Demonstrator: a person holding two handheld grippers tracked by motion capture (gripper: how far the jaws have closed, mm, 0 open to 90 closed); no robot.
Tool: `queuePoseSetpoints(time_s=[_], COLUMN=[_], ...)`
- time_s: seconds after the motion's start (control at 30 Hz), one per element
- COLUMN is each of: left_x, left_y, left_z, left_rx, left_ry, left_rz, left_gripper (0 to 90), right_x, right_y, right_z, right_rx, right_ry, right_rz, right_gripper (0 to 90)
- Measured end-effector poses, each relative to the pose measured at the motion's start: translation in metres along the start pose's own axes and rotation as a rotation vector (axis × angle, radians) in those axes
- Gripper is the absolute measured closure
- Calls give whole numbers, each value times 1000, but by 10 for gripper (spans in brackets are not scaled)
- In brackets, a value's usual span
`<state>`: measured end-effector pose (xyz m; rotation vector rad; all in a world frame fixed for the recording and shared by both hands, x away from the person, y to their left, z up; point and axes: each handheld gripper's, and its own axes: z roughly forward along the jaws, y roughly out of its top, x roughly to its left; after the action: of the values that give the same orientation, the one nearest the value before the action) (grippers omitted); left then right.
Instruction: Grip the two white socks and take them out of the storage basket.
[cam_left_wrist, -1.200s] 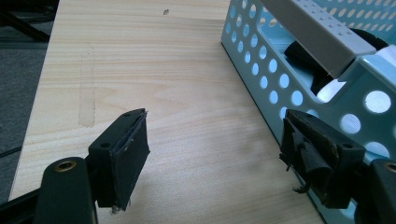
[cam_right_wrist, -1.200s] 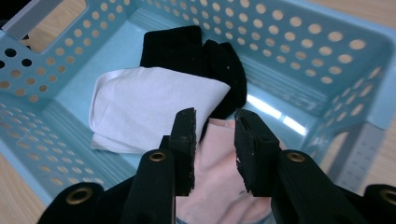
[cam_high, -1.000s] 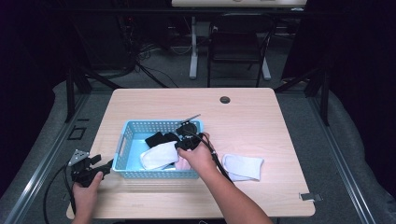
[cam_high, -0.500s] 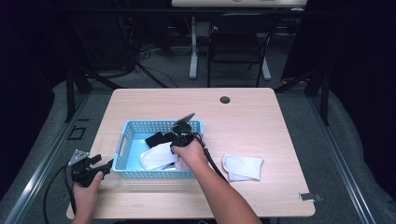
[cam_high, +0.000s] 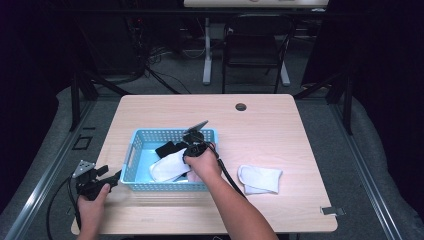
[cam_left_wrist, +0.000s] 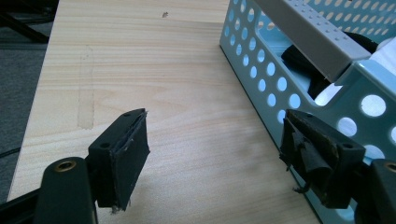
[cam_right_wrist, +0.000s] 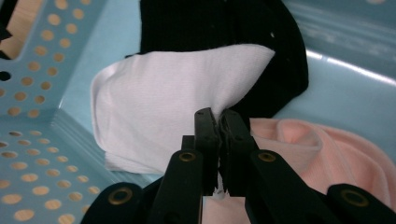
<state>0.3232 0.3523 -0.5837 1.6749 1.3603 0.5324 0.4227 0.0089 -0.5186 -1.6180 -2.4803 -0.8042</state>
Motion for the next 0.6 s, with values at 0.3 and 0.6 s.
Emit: queuePoseSetpoints(time_s=[0.3,0.6], left_x=[-1,0], left_y=[0,0], left_z=[0,0], left_rx=[0,1], left_ry=[3,5], left_rz=[2,4], left_gripper=[233,233], right_x=[40,61], right_y=[-21,-34], right_z=[-27,-45], right_rx=[-248,-405], right_ry=[-94,-85], right_rz=[-346,-472], right_gripper=[883,886])
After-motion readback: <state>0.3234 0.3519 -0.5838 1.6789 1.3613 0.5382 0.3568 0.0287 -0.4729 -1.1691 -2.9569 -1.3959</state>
